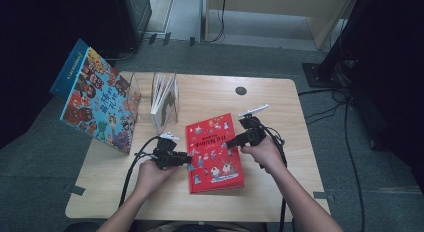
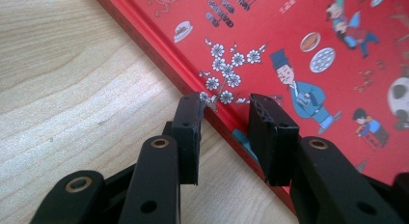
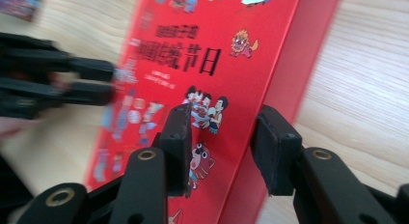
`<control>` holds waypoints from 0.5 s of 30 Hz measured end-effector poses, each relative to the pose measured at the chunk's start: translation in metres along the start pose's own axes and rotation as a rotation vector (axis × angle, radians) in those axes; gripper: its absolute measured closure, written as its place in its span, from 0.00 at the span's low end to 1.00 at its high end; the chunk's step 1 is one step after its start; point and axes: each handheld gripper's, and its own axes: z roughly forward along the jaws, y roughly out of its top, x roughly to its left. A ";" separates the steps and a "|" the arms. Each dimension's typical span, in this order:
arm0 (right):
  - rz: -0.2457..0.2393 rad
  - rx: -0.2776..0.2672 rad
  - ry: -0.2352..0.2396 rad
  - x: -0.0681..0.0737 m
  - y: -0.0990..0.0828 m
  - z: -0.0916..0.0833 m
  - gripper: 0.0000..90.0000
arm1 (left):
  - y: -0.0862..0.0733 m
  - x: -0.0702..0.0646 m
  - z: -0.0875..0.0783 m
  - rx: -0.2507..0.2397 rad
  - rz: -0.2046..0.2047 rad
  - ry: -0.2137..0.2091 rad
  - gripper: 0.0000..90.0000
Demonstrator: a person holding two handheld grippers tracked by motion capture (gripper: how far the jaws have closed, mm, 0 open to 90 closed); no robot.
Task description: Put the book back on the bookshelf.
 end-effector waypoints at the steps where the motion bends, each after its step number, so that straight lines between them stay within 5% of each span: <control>1: -0.001 -0.001 0.035 0.001 0.002 -0.003 0.71 | 0.000 0.000 0.000 -0.002 -0.002 0.000 0.73; 4: -0.025 0.002 0.096 0.012 0.006 -0.007 0.68 | 0.000 0.001 0.000 -0.004 -0.001 -0.003 0.72; 13: -0.142 0.046 0.060 0.048 0.022 0.007 0.69 | -0.001 0.003 -0.001 -0.008 -0.003 -0.007 0.69; 15: -0.161 0.048 0.056 0.051 0.025 0.010 0.75 | -0.001 0.004 -0.002 -0.015 -0.011 -0.017 0.65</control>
